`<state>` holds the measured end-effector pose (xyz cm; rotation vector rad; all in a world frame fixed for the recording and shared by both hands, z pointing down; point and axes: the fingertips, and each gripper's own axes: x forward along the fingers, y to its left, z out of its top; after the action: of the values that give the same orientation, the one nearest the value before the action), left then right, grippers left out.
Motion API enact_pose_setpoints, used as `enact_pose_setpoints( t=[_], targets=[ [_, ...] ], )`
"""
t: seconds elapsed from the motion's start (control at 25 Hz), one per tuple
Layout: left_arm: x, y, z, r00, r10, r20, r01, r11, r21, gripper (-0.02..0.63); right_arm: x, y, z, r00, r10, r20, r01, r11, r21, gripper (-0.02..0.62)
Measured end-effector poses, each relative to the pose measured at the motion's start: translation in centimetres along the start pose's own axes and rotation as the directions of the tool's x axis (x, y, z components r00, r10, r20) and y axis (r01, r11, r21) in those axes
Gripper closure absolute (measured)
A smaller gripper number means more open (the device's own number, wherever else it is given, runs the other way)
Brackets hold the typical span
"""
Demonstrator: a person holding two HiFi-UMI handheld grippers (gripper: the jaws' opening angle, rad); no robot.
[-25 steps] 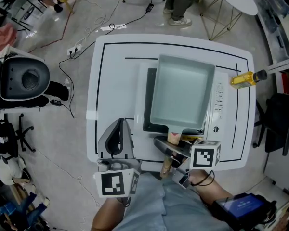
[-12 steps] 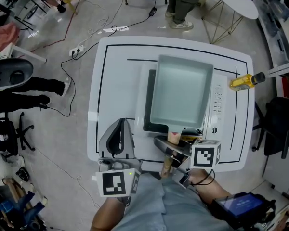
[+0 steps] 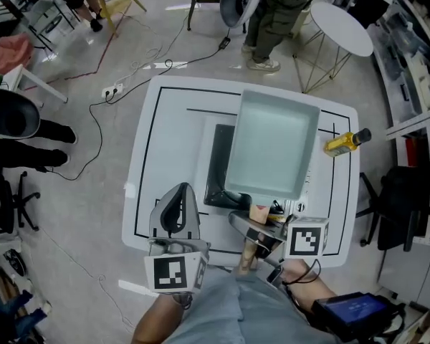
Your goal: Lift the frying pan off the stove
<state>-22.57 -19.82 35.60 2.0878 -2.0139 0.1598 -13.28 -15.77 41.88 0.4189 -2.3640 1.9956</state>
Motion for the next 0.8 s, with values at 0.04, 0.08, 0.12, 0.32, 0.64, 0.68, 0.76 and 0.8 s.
enact_pose_setpoints(
  t=[0.04, 0.08, 0.12, 0.32, 0.64, 0.68, 0.76, 0.8],
  targets=[
    [-0.2, -0.3, 0.2, 1.000, -0.002, 0.005, 0.002, 1.000, -0.003, 0.588, -0.4, 0.5, 0.1, 1.000, 0.000, 0.001, 0.000, 1.000, -0.007, 0.523],
    [-0.3, -0.6, 0.4, 1.000, -0.003, 0.009, 0.003, 1.000, -0.005, 0.588, -0.8, 0.8, 0.2, 1.000, -0.010, -0.002, 0.010, 1.000, -0.016, 0.523],
    [-0.5, -1.0, 0.5, 1.000, -0.005, 0.014, 0.005, 1.000, -0.007, 0.588, -1.4, 0.9, 0.2, 1.000, -0.028, -0.008, 0.028, 0.999, -0.026, 0.523],
    [-0.9, -2.7, 1.2, 0.999, -0.018, 0.044, 0.018, 1.000, -0.014, 0.588, -3.4, 2.5, 0.4, 1.000, -0.019, -0.004, 0.019, 0.999, -0.051, 0.523],
    [-1.9, -6.4, 1.8, 0.996, -0.057, 0.073, 0.058, 0.998, -0.012, 0.588, -7.2, 3.8, 0.1, 0.999, 0.015, 0.039, -0.012, 0.998, -0.067, 0.523],
    [-2.0, -7.1, 1.7, 0.995, -0.063, 0.074, 0.064, 0.998, -0.010, 0.588, -7.8, 3.7, 0.1, 0.999, 0.017, 0.045, -0.014, 0.997, -0.071, 0.523],
    [-2.3, -8.6, 1.7, 0.995, -0.074, 0.074, 0.075, 0.997, -0.006, 0.588, -9.3, 3.6, 0.1, 0.999, 0.006, 0.052, -0.002, 0.997, -0.080, 0.523],
    [-2.4, -9.2, 1.7, 0.994, -0.077, 0.073, 0.078, 0.997, -0.005, 0.588, -10.0, 3.4, 0.0, 0.999, -0.008, 0.051, 0.012, 0.996, -0.086, 0.523]
  ],
)
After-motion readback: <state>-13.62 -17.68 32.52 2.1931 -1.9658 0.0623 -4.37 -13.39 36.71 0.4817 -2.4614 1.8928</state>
